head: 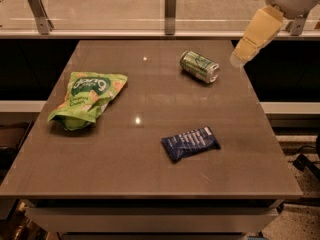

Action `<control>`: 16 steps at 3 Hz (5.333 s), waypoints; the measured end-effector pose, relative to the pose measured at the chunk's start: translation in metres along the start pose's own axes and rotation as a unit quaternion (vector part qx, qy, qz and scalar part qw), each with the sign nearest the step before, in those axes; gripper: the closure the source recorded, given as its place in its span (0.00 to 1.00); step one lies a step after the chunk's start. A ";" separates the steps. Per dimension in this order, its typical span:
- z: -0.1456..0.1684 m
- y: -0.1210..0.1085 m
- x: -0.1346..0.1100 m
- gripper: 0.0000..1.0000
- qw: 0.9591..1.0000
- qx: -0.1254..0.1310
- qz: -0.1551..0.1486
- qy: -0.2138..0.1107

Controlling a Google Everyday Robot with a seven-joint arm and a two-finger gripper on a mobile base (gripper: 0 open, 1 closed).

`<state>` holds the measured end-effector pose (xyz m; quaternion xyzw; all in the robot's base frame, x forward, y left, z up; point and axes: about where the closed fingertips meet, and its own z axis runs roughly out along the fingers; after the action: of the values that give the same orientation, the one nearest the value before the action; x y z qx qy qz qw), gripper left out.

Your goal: Place green can upright

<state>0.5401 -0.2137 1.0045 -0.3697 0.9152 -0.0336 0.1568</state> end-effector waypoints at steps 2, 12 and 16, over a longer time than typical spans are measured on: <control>0.012 -0.005 -0.012 0.00 1.000 -0.006 0.008 -0.010; 0.164 -0.024 -0.106 0.00 0.994 -0.055 0.036 0.092; 0.200 -0.022 -0.119 0.00 0.991 -0.093 0.036 0.087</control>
Offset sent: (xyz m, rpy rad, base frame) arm 0.0225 0.0063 -0.0198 0.0485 0.0375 -0.0247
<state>0.6977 -0.1365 0.8497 -0.3451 0.9372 0.0252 0.0430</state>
